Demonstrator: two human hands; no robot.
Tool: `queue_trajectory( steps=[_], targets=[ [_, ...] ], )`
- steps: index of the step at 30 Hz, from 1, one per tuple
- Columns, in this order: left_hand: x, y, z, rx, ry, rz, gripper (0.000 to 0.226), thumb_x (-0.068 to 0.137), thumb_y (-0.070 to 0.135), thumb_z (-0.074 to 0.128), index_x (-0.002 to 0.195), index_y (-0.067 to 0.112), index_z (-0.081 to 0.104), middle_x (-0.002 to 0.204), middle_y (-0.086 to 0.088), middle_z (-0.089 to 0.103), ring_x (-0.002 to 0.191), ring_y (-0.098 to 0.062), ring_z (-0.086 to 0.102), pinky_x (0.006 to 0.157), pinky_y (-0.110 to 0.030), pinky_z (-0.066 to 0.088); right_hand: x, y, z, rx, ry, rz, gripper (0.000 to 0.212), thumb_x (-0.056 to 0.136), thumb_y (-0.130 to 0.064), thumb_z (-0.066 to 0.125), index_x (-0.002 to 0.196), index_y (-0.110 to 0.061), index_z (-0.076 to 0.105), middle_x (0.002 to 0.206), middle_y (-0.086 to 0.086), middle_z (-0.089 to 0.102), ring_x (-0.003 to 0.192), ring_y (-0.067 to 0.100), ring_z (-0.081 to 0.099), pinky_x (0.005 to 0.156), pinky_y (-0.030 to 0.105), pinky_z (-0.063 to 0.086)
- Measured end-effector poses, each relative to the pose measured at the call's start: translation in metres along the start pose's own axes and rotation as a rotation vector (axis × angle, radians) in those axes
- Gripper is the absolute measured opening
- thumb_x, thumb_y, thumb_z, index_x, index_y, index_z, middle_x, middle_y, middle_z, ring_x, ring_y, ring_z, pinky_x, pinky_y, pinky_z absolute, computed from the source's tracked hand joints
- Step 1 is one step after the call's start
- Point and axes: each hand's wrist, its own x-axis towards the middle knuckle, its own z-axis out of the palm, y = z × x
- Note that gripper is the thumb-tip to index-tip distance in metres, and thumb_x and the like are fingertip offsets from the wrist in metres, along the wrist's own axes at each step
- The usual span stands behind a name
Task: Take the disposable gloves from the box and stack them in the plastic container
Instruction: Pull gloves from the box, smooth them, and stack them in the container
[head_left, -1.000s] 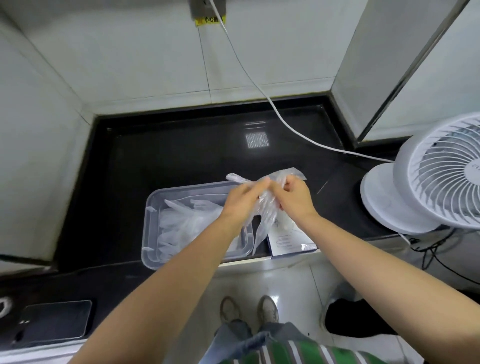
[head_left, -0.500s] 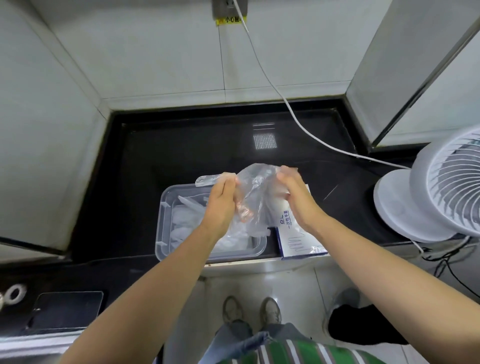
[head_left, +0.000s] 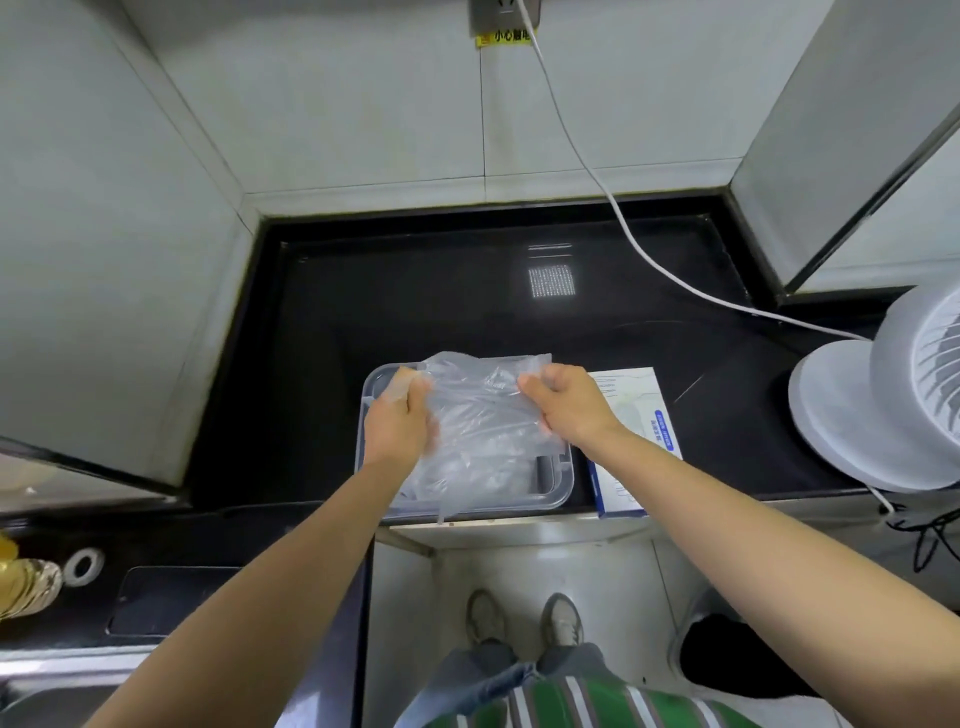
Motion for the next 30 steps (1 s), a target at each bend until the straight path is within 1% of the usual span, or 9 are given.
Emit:
queue_trajectory(
  steps=[3, 5, 9, 14, 20, 22, 24, 27, 30],
  targets=[
    [0.007, -0.001, -0.007, -0.049, -0.057, -0.097, 0.021, 0.102, 0.035, 0.043, 0.108, 0.018, 0.054, 0.089, -0.002, 0.056, 0.078, -0.012, 0.055, 0.070, -0.028, 0.049, -0.001, -0.001, 0.014, -0.214, 0.013, -0.061, 0.027, 0.100, -0.026, 0.053, 0.076, -0.012, 0.059, 0.052, 0.002, 0.057, 0.046, 0.011, 0.054, 0.059, 0.027, 0.046],
    [0.012, -0.001, -0.011, -0.086, -0.091, -0.144, 0.027, 0.096, 0.034, 0.056, 0.118, 0.021, 0.049, 0.096, -0.002, 0.057, 0.081, -0.015, 0.060, 0.070, -0.034, 0.055, 0.000, -0.001, 0.026, -0.319, 0.018, -0.112, 0.023, 0.100, -0.026, 0.051, 0.088, -0.012, 0.064, 0.059, 0.005, 0.064, 0.060, 0.022, 0.063, 0.068, 0.033, 0.053],
    [0.021, -0.017, -0.016, 0.360, -0.012, 0.058, 0.047, 0.089, 0.014, 0.063, 0.130, 0.011, 0.041, 0.094, -0.009, 0.061, 0.072, -0.017, 0.062, 0.056, -0.027, 0.050, 0.005, 0.002, 0.046, -0.575, -0.003, -0.214, 0.019, 0.103, -0.019, 0.044, 0.106, -0.011, 0.061, 0.076, 0.010, 0.065, 0.076, 0.031, 0.063, 0.062, 0.032, 0.043],
    [0.011, -0.025, -0.014, 0.409, -0.032, 0.308, 0.082, 0.082, 0.004, 0.073, 0.146, 0.011, 0.023, 0.137, -0.008, 0.041, 0.100, -0.020, 0.058, 0.080, -0.025, 0.048, 0.010, 0.007, 0.058, -0.743, -0.047, -0.201, 0.024, 0.098, -0.001, 0.043, 0.119, -0.004, 0.055, 0.090, 0.018, 0.070, 0.083, 0.035, 0.067, 0.060, 0.031, 0.043],
    [0.014, -0.037, -0.022, 0.637, 0.030, 0.275, 0.077, 0.087, 0.001, 0.063, 0.145, 0.012, 0.013, 0.115, -0.011, 0.059, 0.071, -0.016, 0.058, 0.058, -0.025, 0.048, 0.011, 0.009, 0.075, -0.810, -0.125, -0.160, 0.028, 0.101, -0.002, 0.041, 0.126, -0.003, 0.053, 0.098, 0.017, 0.071, 0.087, 0.033, 0.069, 0.061, 0.028, 0.040],
    [0.014, -0.039, -0.026, 0.642, 0.075, 0.278, 0.078, 0.088, 0.000, 0.062, 0.147, 0.009, 0.012, 0.119, -0.013, 0.057, 0.080, -0.018, 0.062, 0.063, -0.023, 0.051, 0.011, 0.007, 0.081, -0.741, -0.170, -0.129, 0.026, 0.101, -0.003, 0.040, 0.123, -0.003, 0.054, 0.098, 0.018, 0.070, 0.084, 0.032, 0.067, 0.062, 0.028, 0.041],
    [0.014, -0.042, -0.028, 0.611, 0.167, 0.358, 0.084, 0.083, -0.004, 0.067, 0.149, 0.006, 0.016, 0.132, -0.013, 0.044, 0.102, -0.021, 0.059, 0.079, -0.020, 0.050, 0.013, 0.003, 0.085, -0.668, -0.192, -0.122, 0.025, 0.099, -0.003, 0.042, 0.120, -0.005, 0.056, 0.092, 0.015, 0.067, 0.076, 0.027, 0.061, 0.063, 0.027, 0.044],
    [0.010, -0.034, -0.027, 0.644, 0.423, 0.613, 0.075, 0.072, -0.004, 0.072, 0.138, 0.006, 0.038, 0.127, -0.013, 0.044, 0.109, -0.024, 0.049, 0.088, -0.028, 0.045, 0.014, 0.001, 0.086, -0.643, -0.175, -0.124, 0.024, 0.099, -0.002, 0.044, 0.117, -0.007, 0.058, 0.089, 0.012, 0.066, 0.074, 0.024, 0.057, 0.064, 0.026, 0.042],
    [0.004, -0.019, -0.023, 0.701, 0.251, 0.825, 0.045, 0.071, -0.006, 0.069, 0.112, 0.010, 0.060, 0.110, -0.010, 0.056, 0.100, -0.026, 0.054, 0.077, -0.034, 0.047, 0.013, 0.002, 0.087, -0.671, -0.186, -0.116, 0.017, 0.099, -0.003, 0.045, 0.112, -0.007, 0.055, 0.091, 0.013, 0.067, 0.083, 0.030, 0.065, 0.064, 0.027, 0.039]
  ],
)
